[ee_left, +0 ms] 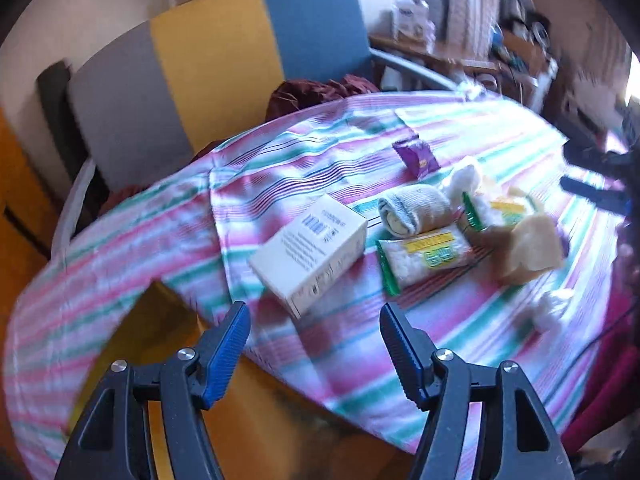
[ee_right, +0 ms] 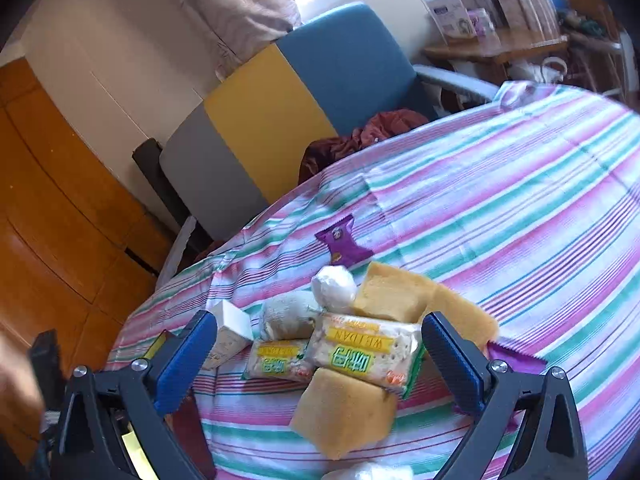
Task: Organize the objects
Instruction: 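Move the left gripper from the gold tray toward the white box, then grasp the white medicine box with the left gripper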
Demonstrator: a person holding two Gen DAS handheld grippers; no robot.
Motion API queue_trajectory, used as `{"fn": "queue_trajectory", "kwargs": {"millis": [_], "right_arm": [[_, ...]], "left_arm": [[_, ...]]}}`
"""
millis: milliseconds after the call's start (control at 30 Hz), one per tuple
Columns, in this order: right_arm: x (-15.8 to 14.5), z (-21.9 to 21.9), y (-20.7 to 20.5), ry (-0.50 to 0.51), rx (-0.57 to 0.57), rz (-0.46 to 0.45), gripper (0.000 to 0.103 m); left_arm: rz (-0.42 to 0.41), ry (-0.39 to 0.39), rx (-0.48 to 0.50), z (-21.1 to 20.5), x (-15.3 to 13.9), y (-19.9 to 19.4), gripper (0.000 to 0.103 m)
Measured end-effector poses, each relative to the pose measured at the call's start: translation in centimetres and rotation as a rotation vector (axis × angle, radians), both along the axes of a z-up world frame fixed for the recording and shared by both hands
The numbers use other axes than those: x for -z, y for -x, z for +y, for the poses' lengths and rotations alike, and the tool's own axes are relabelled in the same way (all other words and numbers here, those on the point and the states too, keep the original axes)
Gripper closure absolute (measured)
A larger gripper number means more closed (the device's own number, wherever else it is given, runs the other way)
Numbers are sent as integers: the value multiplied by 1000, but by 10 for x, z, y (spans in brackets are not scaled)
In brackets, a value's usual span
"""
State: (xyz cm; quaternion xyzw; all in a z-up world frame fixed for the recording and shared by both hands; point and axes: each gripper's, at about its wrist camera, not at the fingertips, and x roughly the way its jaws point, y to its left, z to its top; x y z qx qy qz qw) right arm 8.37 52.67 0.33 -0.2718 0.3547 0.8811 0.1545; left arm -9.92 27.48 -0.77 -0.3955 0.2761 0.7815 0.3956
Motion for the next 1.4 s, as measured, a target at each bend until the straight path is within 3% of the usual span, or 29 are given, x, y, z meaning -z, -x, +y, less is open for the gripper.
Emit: {"fn": "queue_trajectory", "kwargs": {"millis": [267, 667, 733, 800, 967, 1133, 1400], "right_arm": [[2, -3, 5, 19, -46, -3, 0], [6, 0, 8, 55, -60, 4, 0], [6, 1, 8, 52, -58, 0, 0], [7, 2, 8, 47, -53, -7, 0], [6, 5, 6, 22, -19, -22, 0], [7, 9, 4, 22, -3, -43, 1], [13, -12, 21, -23, -131, -139, 15]], "left_arm": [[-9, 128, 65, 39, 30, 36, 30], [-79, 168, 137, 67, 48, 60, 27], [-74, 181, 129, 70, 55, 57, 43], [-79, 163, 138, 72, 58, 49, 52], [-45, 109, 93, 66, 52, 22, 53], [-81, -15, 9, 48, 33, 9, 53], [-76, -106, -80, 13, 4, -13, 53]]}}
